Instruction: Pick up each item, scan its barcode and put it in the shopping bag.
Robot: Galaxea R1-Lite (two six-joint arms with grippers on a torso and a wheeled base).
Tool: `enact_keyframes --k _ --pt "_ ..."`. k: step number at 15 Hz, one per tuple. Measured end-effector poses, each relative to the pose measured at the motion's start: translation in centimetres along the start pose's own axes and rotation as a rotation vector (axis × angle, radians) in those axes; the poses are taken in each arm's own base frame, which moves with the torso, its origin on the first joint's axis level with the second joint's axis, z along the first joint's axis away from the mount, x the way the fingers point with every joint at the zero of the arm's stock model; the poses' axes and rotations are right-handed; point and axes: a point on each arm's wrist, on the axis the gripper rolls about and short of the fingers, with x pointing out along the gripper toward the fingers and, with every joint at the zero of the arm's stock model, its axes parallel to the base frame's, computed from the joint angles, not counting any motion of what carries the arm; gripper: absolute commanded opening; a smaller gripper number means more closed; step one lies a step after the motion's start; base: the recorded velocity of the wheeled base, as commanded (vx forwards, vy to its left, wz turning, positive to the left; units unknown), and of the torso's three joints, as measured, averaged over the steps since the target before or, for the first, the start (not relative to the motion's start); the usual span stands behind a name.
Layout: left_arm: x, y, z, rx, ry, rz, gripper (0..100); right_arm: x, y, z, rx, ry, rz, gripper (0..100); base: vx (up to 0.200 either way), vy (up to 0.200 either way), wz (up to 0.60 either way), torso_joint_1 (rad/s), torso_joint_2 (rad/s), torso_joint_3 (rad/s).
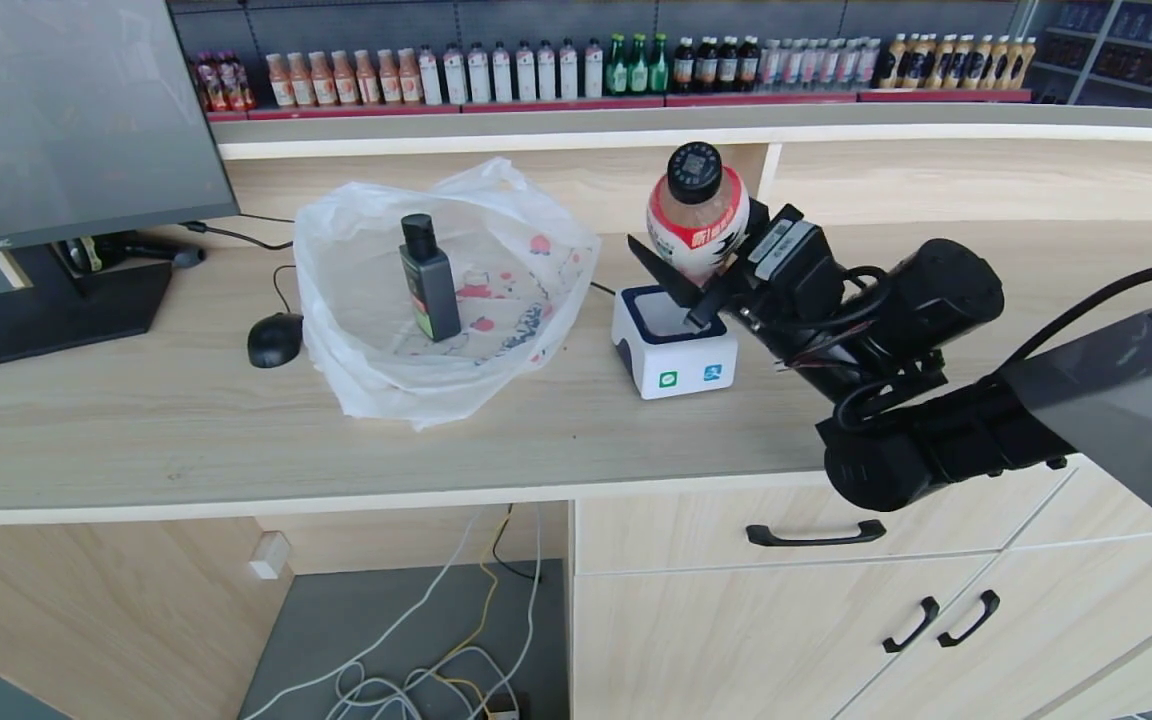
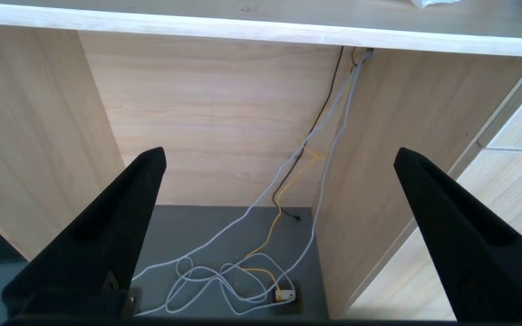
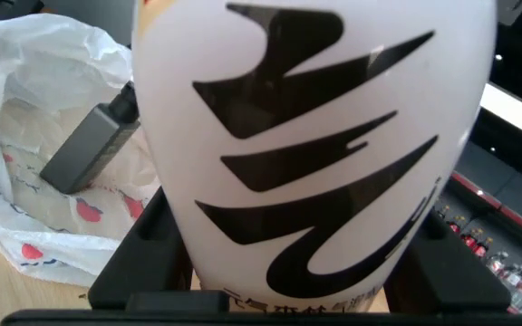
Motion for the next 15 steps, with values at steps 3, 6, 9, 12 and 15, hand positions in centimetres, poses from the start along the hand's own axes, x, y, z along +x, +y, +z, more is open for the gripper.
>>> enact_keyframes --k 3,6,9,12,15 --pt "0.0 0.0 0.0 -0.001 0.000 0.000 100 0.8 -0.4 2.5 0.155 0.015 -0.116 0 0.000 0.000 0.00 0.000 0.00 0.000" --pt "0.0 0.0 0.0 -0.001 0.000 0.000 100 0.2 -0.4 3.8 0.312 0.039 -0.134 0 0.000 0.000 0.00 0.000 0.00 0.000" --pt "0.0 0.0 0.0 -0.001 0.000 0.000 100 -1.6 -0.7 4.8 0.444 0.116 -0.208 0 0.000 0.000 0.00 0.000 0.00 0.000" --pt "0.0 0.0 0.0 -0.001 0.000 0.000 100 -4.2 0.1 6.0 0.566 0.242 -0.283 0 0.000 0.000 0.00 0.000 0.00 0.000" --pt "0.0 0.0 0.0 0.012 0.001 -0.001 100 -5.0 0.2 7.4 0.636 0.285 -0.406 0 0.000 0.000 0.00 0.000 0.00 0.000"
